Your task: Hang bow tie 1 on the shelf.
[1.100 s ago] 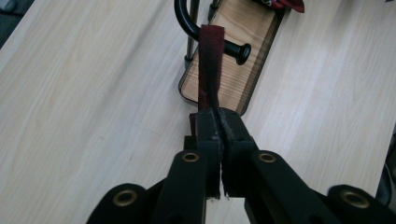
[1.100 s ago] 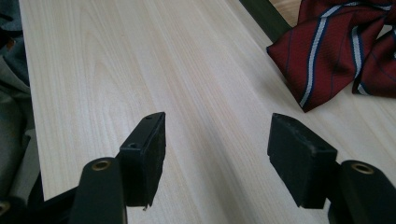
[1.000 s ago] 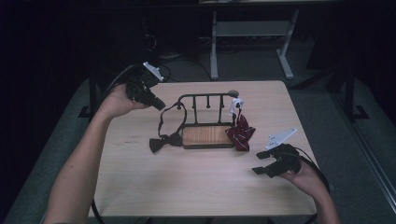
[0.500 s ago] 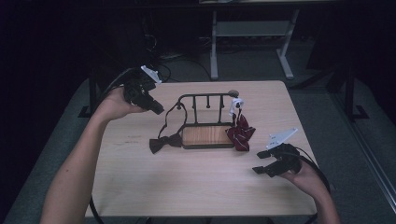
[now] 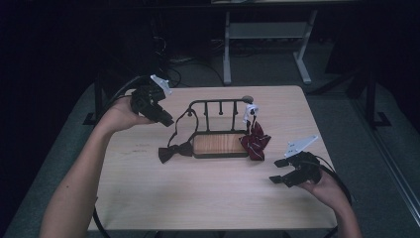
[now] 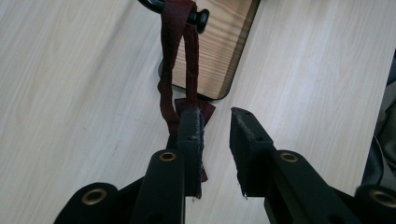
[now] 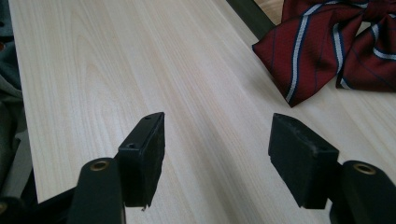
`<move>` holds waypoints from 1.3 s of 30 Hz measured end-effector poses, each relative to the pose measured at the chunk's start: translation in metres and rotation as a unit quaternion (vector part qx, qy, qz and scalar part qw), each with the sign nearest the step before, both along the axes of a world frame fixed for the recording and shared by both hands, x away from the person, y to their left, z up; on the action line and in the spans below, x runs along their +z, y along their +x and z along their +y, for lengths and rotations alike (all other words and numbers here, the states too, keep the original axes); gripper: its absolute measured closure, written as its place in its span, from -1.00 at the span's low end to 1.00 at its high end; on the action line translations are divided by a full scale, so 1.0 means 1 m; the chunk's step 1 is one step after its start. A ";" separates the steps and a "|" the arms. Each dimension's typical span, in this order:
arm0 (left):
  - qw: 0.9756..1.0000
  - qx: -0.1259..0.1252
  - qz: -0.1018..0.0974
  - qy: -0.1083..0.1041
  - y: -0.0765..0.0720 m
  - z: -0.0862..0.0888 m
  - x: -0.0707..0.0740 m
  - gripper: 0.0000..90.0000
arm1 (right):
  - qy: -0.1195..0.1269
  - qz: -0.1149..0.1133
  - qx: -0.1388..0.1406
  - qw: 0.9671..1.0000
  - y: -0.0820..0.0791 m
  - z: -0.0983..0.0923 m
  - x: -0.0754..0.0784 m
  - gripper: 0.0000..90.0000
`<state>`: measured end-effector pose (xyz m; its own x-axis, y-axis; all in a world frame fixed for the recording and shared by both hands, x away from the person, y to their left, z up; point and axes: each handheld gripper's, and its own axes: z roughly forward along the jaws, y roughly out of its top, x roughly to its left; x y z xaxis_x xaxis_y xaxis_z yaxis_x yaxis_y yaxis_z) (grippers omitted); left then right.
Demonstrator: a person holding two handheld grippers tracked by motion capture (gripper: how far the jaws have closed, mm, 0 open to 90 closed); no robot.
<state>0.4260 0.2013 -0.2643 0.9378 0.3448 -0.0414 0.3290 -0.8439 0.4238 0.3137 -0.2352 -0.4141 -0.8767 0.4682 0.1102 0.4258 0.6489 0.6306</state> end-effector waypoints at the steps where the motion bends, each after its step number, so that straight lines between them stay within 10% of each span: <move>1: 1.000 0.001 0.000 -0.001 -0.001 0.000 0.000 0.63 | 0.000 -0.001 -0.001 1.000 0.000 0.000 0.000 -0.20; 39: 1.000 -0.019 0.005 -0.002 -0.023 0.010 -0.017 0.42 | -0.005 0.006 -0.017 1.000 0.000 -0.001 -0.003 -0.26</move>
<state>0.4035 0.2112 -0.2814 0.9500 0.3081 -0.0517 0.3002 -0.8547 0.4234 0.3141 -0.2367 -0.4169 -0.8588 0.4989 0.1164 0.4556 0.6398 0.6190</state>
